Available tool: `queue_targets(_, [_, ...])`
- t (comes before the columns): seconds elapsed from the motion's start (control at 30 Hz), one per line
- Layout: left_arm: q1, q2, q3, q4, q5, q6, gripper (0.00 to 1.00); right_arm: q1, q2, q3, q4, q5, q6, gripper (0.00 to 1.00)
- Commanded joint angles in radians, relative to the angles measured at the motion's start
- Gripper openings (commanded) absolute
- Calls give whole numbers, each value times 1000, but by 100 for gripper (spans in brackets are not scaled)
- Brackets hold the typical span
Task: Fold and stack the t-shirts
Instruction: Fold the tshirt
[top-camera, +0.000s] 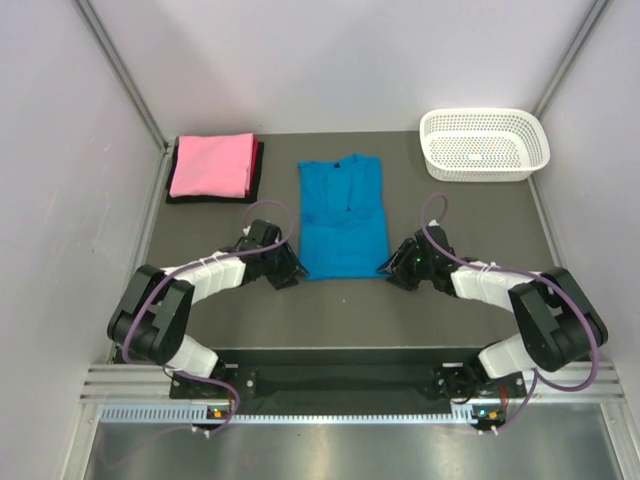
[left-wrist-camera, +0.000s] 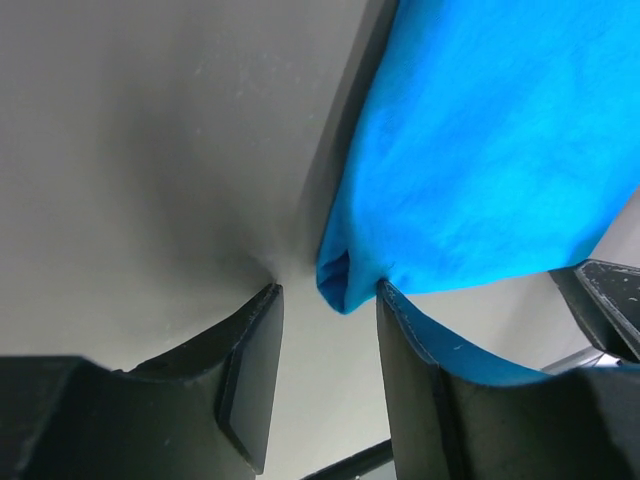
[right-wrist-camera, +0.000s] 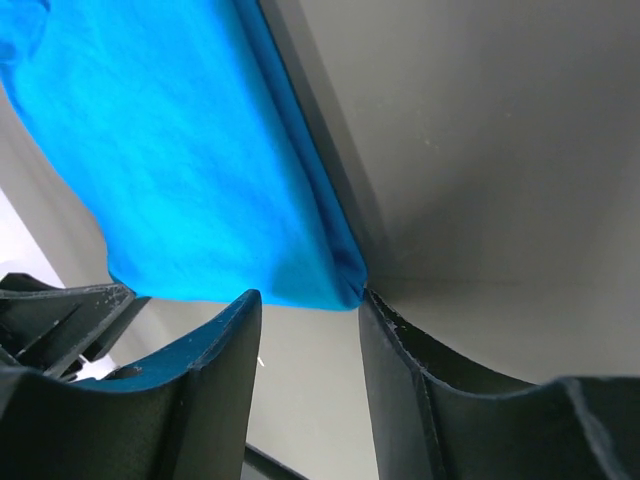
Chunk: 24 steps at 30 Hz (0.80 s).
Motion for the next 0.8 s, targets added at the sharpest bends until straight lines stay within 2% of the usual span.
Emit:
queue_targets(0.0, [-5,36,1,13,-55,-6,48,18,19,-23,47,41,22,44])
queue_targets(0.07, [-5,41,2,6,-68,-6,45,16,16,-26,42,47,19,44])
queue_targets(0.17, [-5,50,5,-8,-74,-11,35,15,10,-33,42,66,17,43])
queue_targets(0.27, [-5,56,1,-14,-82,-14,18,16,20,-35,45,69,9,40])
queue_targets(0.3, [-5,58,4,-14,-83,-14,6,16,23,-33,45,70,6,34])
queue_targets(0.33, [-6,58,4,-14,-85,-12,0,18,27,-33,47,73,0,30])
queue_targets(0.37, [-6,58,10,-17,-89,-12,0,18,28,-35,47,78,-4,21])
queue_targets(0.47, [-12,42,30,-30,-104,8,0,16,11,-33,24,95,-34,6])
queue_targets(0.53, [-43,12,57,-73,-141,28,0,16,-30,-32,-7,101,-56,0])
queue_targets(0.77, [-143,-90,110,-250,-244,29,0,22,-213,-29,-180,118,-129,0])
